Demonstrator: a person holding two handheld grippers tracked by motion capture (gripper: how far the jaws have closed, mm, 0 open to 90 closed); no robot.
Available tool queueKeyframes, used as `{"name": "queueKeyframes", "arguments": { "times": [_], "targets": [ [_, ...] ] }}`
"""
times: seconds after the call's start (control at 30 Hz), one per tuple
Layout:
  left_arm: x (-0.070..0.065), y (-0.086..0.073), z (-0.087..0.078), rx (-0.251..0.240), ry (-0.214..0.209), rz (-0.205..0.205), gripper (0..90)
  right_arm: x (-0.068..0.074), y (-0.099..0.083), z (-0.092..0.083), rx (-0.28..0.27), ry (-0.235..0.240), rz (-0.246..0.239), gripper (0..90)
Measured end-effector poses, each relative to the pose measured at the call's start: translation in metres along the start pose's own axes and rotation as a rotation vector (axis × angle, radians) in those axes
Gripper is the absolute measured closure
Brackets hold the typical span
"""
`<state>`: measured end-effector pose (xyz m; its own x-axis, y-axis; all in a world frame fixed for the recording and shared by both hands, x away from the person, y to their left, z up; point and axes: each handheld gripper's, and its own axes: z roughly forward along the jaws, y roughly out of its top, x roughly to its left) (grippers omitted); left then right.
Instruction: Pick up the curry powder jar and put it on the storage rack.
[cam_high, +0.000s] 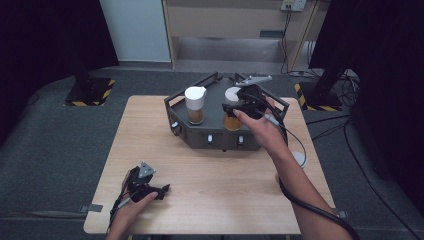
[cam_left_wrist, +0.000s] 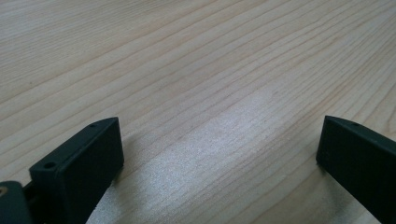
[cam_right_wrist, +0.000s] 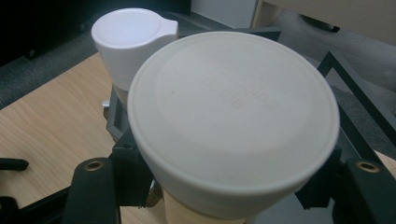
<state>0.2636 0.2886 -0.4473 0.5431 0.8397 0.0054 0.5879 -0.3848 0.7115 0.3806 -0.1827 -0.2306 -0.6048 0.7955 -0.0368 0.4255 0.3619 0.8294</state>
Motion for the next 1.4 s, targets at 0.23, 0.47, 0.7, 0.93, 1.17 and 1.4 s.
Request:
{"name": "queueKeyframes", "arguments": {
  "times": [0.23,0.47,0.7,0.93,1.17,1.4],
  "targets": [
    [0.000,0.000,0.000,0.000,0.000,0.000,0.0,-0.004,0.002,0.013,-0.002,-0.003,0.019,34.7],
    [0.000,0.000,0.000,0.000,0.000,0.000,0.0,-0.006,0.006,0.021,-0.001,-0.013,0.029,34.7],
    [0.000,0.000,0.000,-0.001,0.000,0.000,0.0,-0.007,0.011,0.029,0.006,-0.024,0.023,34.7],
    [0.000,0.000,0.000,-0.001,0.000,0.000,0.0,-0.007,0.015,0.038,0.013,-0.022,0.018,34.7],
    [0.000,0.000,0.000,-0.001,0.000,-0.001,0.0,-0.009,0.013,0.047,0.026,-0.026,0.032,34.7],
    [0.000,0.000,0.000,-0.001,0.000,0.000,0.0,-0.008,0.011,0.056,0.032,-0.024,0.036,34.7]
  ]
}}
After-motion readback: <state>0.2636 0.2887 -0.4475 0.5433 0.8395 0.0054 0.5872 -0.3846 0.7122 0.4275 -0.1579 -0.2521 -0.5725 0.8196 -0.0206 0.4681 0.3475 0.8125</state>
